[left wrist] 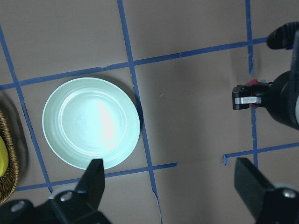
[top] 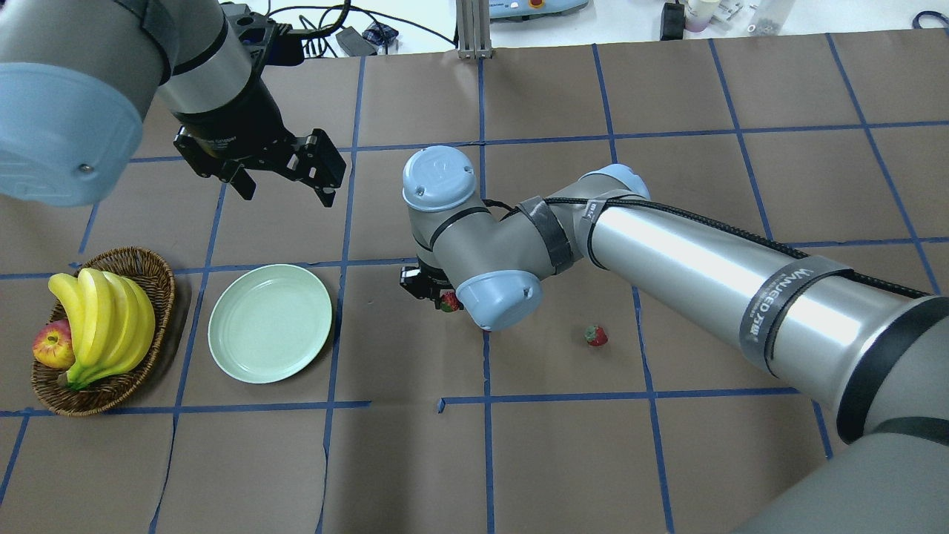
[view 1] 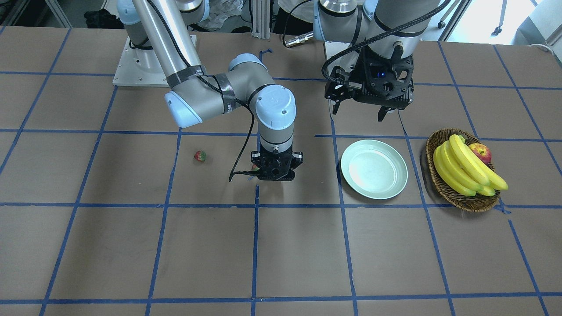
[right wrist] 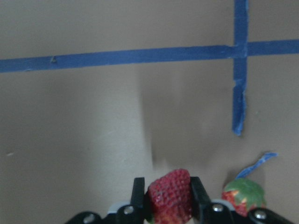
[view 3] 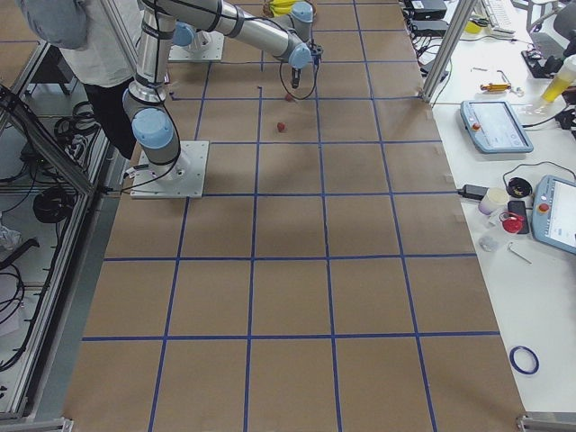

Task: Collect all strawberries into plate
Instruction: 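Set the second strawberry down beside the first with the right gripper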

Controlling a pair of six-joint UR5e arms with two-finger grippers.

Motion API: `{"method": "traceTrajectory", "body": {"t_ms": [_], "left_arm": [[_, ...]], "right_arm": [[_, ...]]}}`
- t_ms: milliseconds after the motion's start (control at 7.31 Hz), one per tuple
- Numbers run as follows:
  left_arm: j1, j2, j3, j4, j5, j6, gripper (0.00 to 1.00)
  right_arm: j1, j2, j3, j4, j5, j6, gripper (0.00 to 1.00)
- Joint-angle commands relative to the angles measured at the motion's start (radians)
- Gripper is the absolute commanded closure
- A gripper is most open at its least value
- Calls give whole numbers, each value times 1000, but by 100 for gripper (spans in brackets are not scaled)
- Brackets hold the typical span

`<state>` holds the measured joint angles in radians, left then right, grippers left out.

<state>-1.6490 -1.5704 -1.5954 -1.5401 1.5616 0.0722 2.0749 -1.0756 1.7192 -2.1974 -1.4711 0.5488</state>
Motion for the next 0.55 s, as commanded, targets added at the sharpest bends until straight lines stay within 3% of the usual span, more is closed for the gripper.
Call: {"method": "traceTrajectory", "body": {"t_ms": [0, 137, 274, 410], "left_arm": [[0, 1, 0, 0, 0, 1, 0], [0, 0, -2, 0, 0, 0, 0], [0, 1, 0, 0, 0, 0, 0], [0, 0, 0, 0, 0, 0, 0]], "right_arm": [[8, 8, -3, -2, 57, 3, 86], [8, 9, -1, -2, 51, 3, 77], [8, 5, 5, -2, 54, 5, 1], [7, 2, 14, -1, 60, 5, 0]]}}
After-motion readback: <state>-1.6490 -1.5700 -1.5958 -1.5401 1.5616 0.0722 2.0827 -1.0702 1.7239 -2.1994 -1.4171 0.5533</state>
